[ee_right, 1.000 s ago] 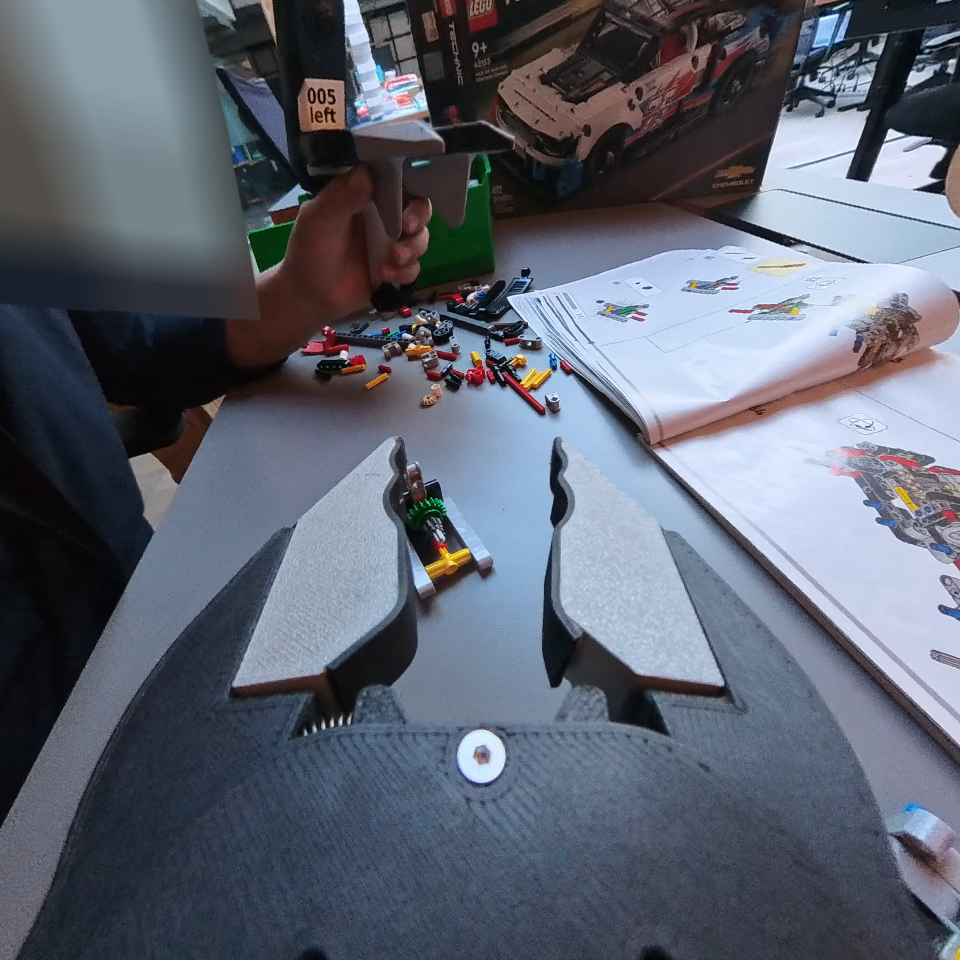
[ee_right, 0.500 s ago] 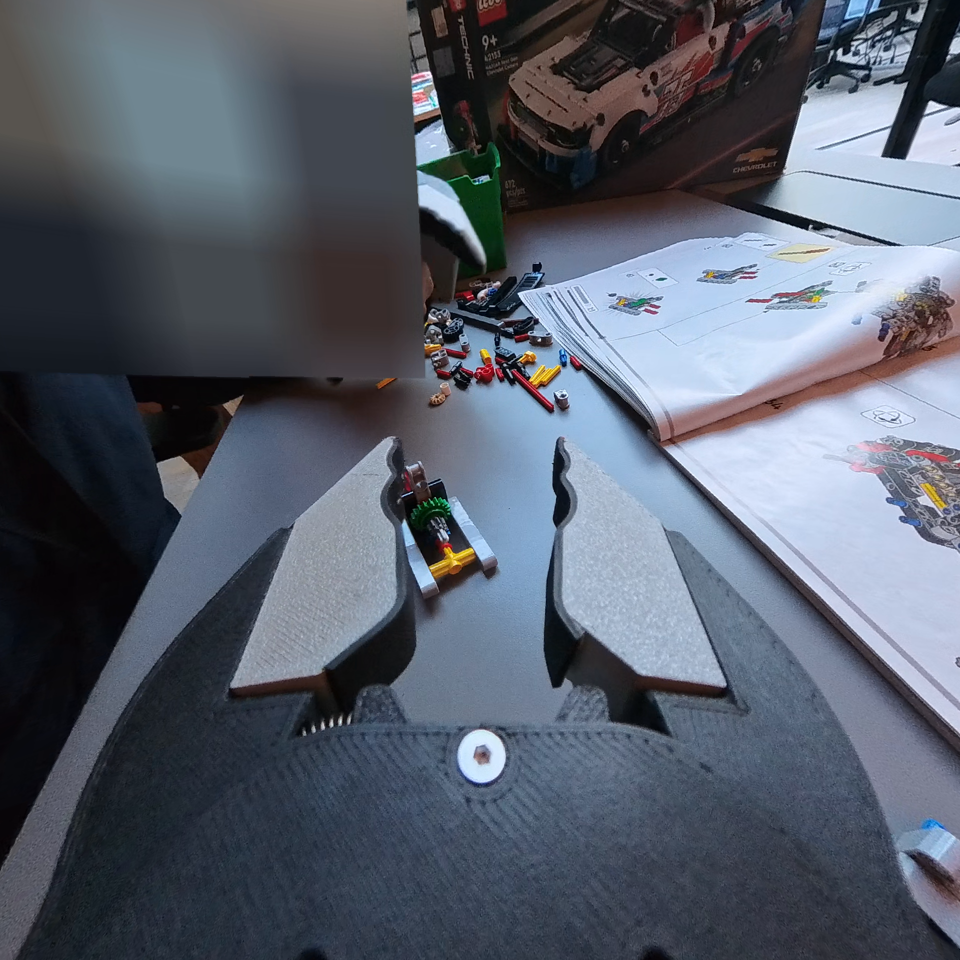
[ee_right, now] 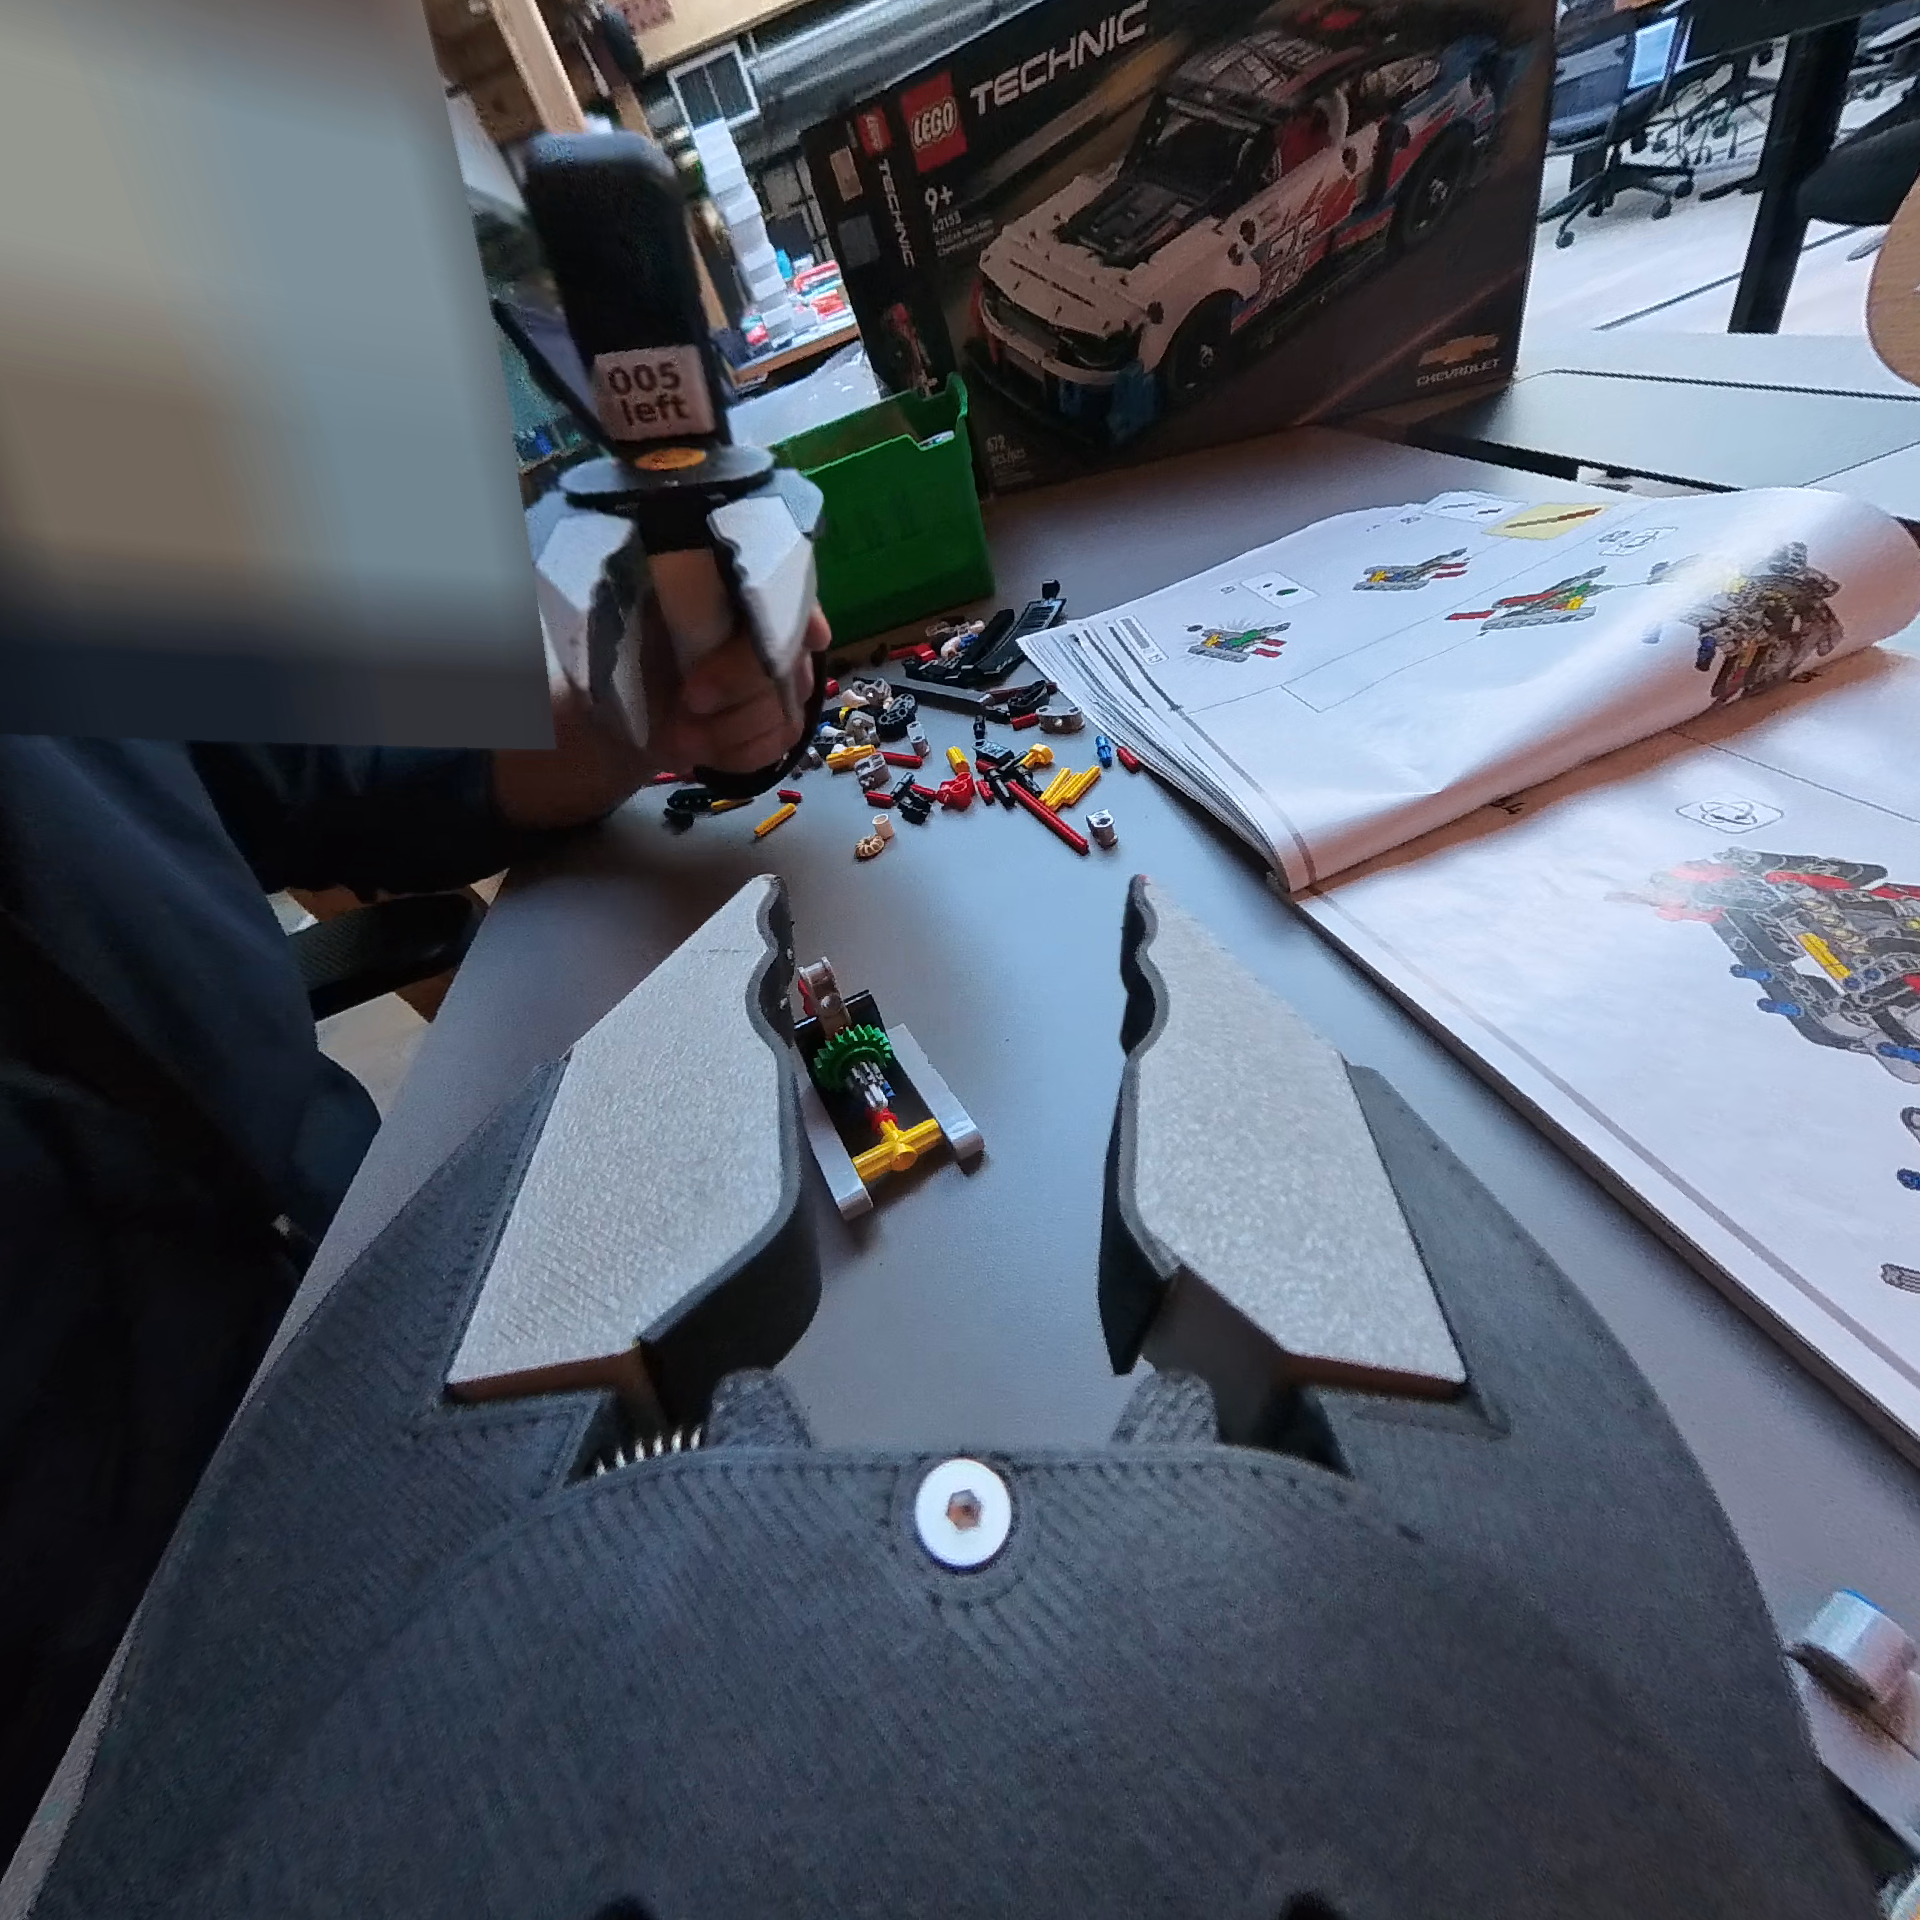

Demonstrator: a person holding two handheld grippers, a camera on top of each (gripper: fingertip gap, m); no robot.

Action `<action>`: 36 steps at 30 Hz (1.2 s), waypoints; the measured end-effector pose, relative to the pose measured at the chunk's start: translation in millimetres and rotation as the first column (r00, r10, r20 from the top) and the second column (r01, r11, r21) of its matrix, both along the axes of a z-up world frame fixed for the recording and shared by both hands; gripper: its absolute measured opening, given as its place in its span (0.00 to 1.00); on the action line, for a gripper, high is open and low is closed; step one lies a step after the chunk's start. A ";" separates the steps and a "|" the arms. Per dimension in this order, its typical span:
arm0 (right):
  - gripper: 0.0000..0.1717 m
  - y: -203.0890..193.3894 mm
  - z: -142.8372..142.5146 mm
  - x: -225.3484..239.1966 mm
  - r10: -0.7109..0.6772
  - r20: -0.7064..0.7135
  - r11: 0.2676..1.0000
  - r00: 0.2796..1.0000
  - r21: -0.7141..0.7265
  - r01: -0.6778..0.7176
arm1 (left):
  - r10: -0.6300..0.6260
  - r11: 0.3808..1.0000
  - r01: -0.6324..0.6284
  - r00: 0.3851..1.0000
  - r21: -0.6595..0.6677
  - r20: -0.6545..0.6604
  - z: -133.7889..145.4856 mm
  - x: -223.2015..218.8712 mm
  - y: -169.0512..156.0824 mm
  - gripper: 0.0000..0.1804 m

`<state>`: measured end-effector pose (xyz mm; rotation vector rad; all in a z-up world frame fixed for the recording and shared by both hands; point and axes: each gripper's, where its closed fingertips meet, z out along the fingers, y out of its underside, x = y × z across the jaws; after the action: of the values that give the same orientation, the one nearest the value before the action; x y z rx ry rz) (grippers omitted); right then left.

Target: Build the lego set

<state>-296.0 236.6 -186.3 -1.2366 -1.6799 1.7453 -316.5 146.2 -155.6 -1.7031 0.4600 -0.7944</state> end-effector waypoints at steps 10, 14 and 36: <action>0.31 -2.5 -1.3 0.4 0.032 0.016 0.999 0.999 -0.017 -0.031 | -0.088 0.996 0.088 0.809 -0.027 -0.581 -72.8 35.8 -11.1 0.10; 0.32 -3.1 -1.7 0.9 0.036 0.018 0.999 0.999 -0.015 -0.036 | -0.117 0.993 0.101 0.752 -0.062 -0.649 -91.6 35.3 -13.4 0.05; 0.41 -49.6 -77.5 22.4 0.160 0.359 0.870 0.920 0.389 -0.303 | 0.050 0.995 -0.099 0.702 -0.027 -0.710 -92.3 -3.2 6.1 0.07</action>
<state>-273.6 187.0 -263.8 -1.1757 -2.3408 1.2144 -319.7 152.3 -248.0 -2.0472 0.8904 -0.0414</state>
